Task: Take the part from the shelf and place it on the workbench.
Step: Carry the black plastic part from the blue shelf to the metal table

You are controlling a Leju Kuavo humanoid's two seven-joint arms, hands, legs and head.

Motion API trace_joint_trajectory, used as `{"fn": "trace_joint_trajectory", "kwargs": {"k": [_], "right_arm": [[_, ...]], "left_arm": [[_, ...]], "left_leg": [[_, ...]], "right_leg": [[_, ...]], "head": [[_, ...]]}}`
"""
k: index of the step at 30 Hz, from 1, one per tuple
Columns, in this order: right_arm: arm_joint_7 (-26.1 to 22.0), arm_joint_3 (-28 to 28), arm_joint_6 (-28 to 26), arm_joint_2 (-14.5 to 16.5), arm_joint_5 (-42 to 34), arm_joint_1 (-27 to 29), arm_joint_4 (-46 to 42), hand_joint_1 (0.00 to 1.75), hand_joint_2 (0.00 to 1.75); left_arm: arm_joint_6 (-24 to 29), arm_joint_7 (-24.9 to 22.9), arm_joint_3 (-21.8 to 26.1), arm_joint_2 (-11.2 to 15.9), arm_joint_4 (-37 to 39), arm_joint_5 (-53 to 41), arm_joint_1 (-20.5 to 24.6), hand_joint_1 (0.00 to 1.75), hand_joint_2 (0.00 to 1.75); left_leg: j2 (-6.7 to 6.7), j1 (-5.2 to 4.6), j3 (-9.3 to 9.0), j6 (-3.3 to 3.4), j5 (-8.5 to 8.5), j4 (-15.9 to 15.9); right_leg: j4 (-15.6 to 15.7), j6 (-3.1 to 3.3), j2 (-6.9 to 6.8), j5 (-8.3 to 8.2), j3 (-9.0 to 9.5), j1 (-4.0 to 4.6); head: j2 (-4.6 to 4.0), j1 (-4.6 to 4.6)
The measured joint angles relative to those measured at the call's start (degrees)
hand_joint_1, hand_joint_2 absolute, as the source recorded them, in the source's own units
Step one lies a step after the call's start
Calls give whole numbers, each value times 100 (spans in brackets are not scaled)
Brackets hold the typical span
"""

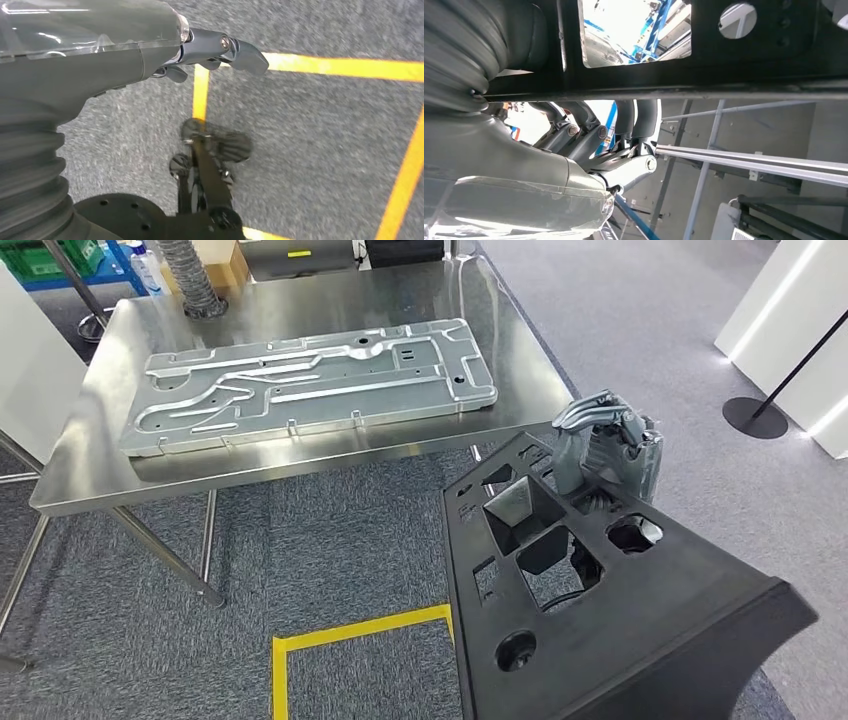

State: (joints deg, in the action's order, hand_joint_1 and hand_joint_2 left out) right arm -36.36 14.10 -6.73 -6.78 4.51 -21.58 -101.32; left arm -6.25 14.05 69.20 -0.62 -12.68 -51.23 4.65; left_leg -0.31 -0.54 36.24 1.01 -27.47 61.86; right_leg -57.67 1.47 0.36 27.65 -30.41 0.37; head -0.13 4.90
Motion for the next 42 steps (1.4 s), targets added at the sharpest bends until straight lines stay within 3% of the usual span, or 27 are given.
{"fn": "trace_joint_trajectory", "kwargs": {"k": [2,3,6,7,9,11,12,14,15,17,19,21,23,25,26,27,28,30,32,35,37,38,40,42], "right_arm": [[39,0,-19,-2,61,-6,19,175,175],[66,0,-31,-2,108,-9,29,175,175],[130,0,-72,-4,211,-31,39,175,175],[138,-1,-85,-3,219,-40,39,175,175],[137,-2,-99,4,211,-42,39,175,175],[135,-2,-98,10,199,-29,39,175,175],[134,-2,-97,10,196,-26,39,175,175],[133,-2,-96,11,194,-32,39,175,175],[132,-2,-96,11,194,-35,42,175,175],[129,-1,-93,11,197,-38,46,175,175],[125,1,-88,-3,211,-45,44,175,175],[122,2,-89,-40,247,-59,30,175,175],[121,2,-96,-75,285,-58,15,175,175],[120,2,-101,-89,307,-32,11,175,175],[120,2,-102,-89,313,-15,10,175,175],[119,2,-103,-89,321,-2,10,175,175],[119,2,-103,-89,330,7,9,175,175],[119,2,-104,-89,348,13,7,175,175],[118,2,-104,-89,365,26,-1,175,175],[111,4,-106,-89,390,45,-34,175,175],[97,4,-104,-87,400,47,-53,175,175],[92,3,-102,-80,405,54,-56,175,175],[87,3,-98,-67,413,77,-57,175,175],[87,2,-94,-63,430,99,-57,175,175]], "left_arm": [[-13,7,0,12,0,-2,1,0,175],[-15,10,0,14,0,-3,2,0,175],[-17,20,0,13,0,-8,-2,0,175],[-17,20,0,11,0,-12,-1,0,175],[-17,19,0,6,0,-20,4,0,175],[-16,9,0,-2,0,-15,-6,0,175],[-15,4,0,-6,0,-9,-13,0,175],[-13,-4,1,-11,0,2,-18,0,175],[-9,-8,2,-12,0,6,-15,0,175],[1,-17,7,-13,0,15,-3,0,175],[8,-23,9,-22,0,22,7,0,175],[7,-23,9,-43,0,19,19,0,175],[3,-21,8,-62,1,10,41,0,175],[2,-22,8,-71,2,2,43,0,175],[2,-24,8,-75,2,-2,36,0,175],[2,-25,9,-79,2,-5,29,0,175],[2,-26,9,-82,2,-7,25,0,175],[2,-26,9,-84,2,-7,22,0,175],[3,-30,9,-85,2,-7,25,0,175],[6,-33,9,-90,2,-5,31,0,175],[4,-33,9,-98,2,-5,35,0,175],[3,-34,9,-102,2,-5,38,0,175],[-4,-34,9,-105,2,-7,46,0,175],[-10,-34,9,-107,2,-7,45,0,175]], "left_leg": [[-13,-49,-104,69,194,-355],[-27,-55,-123,94,167,-392],[-66,-15,-313,168,327,-541],[-72,0,-368,172,357,-563],[-80,6,-406,163,325,-563],[-99,13,-449,134,259,-556],[-108,23,-489,114,216,-548],[-121,52,-599,60,105,-526],[-126,62,-651,26,49,-512],[-130,69,-690,-59,-41,-504],[-126,72,-718,-141,-67,-476],[-94,83,-644,-192,-62,-216],[-53,98,-257,-225,-166,433],[-34,104,252,-241,-440,1113],[-30,104,430,-233,-542,1264],[-29,102,518,-212,-541,1229],[-27,97,512,-181,-408,1003],[-9,59,346,-95,174,247],[5,8,216,-37,547,-245],[-14,1,90,23,563,-402],[-24,14,-49,83,516,-464],[-26,18,-114,105,477,-478],[-37,15,-223,128,368,-481],[-60,16,-371,123,240,-480]], "right_leg": [[4,-53,2,37,61,-7],[-7,-90,3,24,83,-10],[-209,-190,-5,109,62,-13],[-426,-222,-4,235,-41,-24],[-1069,-288,-4,540,-440,-73],[-1464,-349,-6,656,-810,-134],[-1386,-376,-8,559,-864,-162],[-731,-420,-9,45,-725,-213],[-397,-419,-9,-166,-639,-213],[-56,-331,-8,-360,-558,-187],[-50,-200,-8,-316,-522,-156],[-15,-108,-21,-280,-406,-157],[10,-45,-46,-195,-271,-143],[12,-13,-58,-92,-161,-110],[12,-3,-57,-37,-99,-93],[12,2,-55,22,-25,-77],[12,2,-53,86,61,-65],[13,-14,-56,219,229,-50],[39,-68,-50,328,326,-43],[-12,-156,-41,334,377,-43],[-371,-192,-37,330,228,-55],[-695,-212,-34,401,32,-65],[-1377,-258,-33,705,-485,-73],[-1587,-288,-34,939,-834,-90]], "head": [[0,1],[0,1],[0,-1],[0,-1],[0,-1],[0,-1],[0,-1],[0,-1],[0,-1],[0,0],[0,1],[0,0],[0,-1],[0,-1],[0,-1],[0,-1],[0,-1],[0,-1],[0,0],[0,-1],[0,-1],[0,-1],[0,-1],[0,-1]]}}
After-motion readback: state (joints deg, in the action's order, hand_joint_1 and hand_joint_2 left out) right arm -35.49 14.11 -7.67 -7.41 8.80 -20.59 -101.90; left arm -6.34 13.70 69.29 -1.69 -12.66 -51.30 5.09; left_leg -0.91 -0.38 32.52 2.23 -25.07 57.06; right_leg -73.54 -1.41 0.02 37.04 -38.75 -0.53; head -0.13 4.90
